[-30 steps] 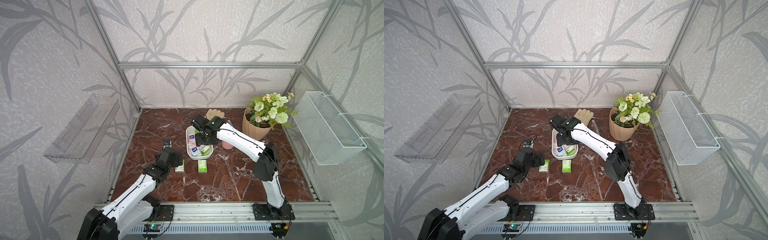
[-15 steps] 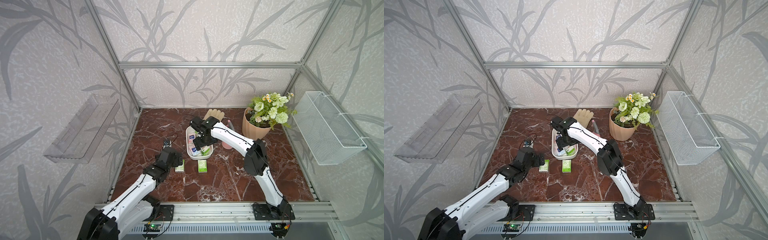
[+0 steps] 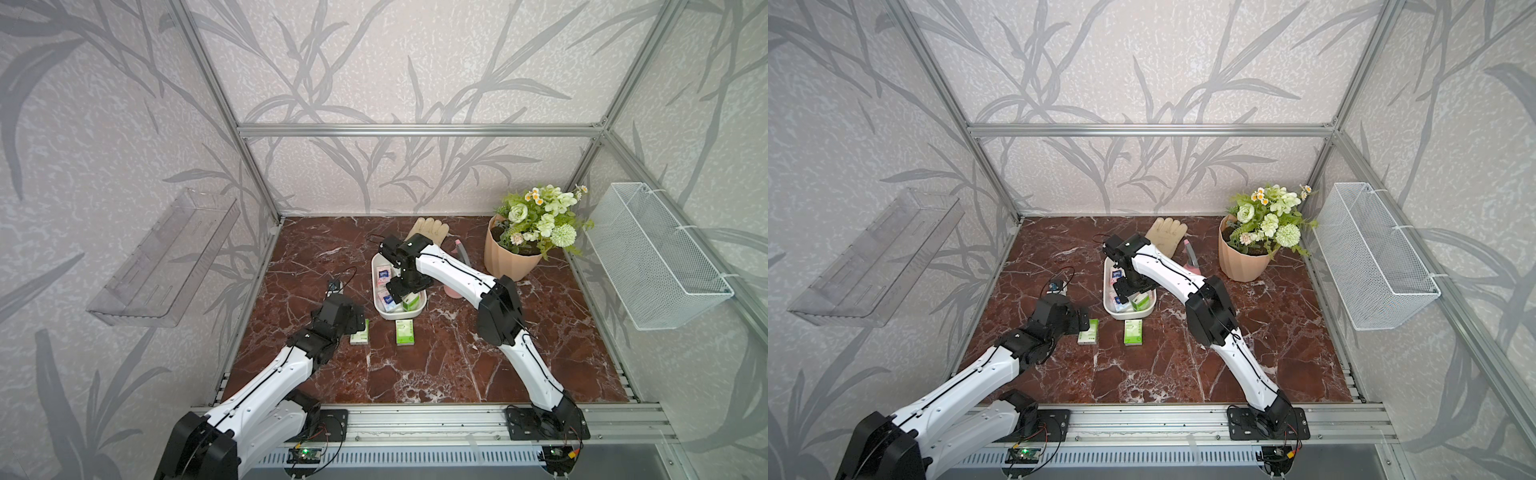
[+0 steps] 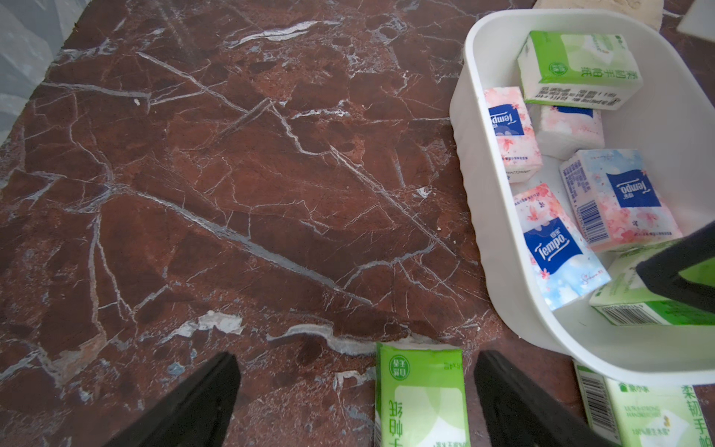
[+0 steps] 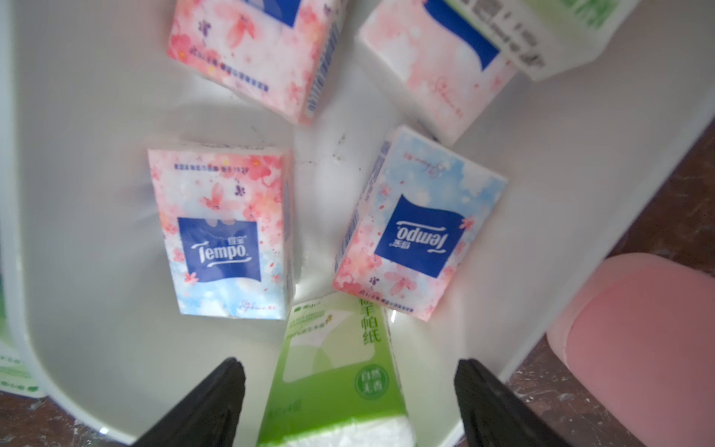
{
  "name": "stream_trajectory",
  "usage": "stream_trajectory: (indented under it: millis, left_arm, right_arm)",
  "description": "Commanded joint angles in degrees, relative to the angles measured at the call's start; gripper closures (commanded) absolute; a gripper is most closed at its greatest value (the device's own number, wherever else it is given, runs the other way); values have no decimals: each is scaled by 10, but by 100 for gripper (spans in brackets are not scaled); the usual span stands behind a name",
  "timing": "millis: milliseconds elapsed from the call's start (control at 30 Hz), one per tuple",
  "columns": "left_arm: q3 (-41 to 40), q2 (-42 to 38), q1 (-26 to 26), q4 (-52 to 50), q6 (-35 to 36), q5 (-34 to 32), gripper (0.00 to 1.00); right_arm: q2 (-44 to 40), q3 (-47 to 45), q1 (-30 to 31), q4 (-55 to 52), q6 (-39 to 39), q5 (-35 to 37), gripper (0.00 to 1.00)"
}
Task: Take the pocket tissues out of the storage box
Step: Pick up the pocket tissues from the storage box.
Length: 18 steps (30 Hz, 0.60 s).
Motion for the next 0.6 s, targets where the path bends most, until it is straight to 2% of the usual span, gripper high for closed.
stream_trajectory:
  millis: [0,567]
  left_arm:
    - [10,1,3,-7,-1,-14,0]
    - [11,8,3,-7,-2,-9,0]
  right_arm:
    - [16,14,-3,-28,-10,-7,13]
    - [14,-11,-3,-41,-12,-5,27]
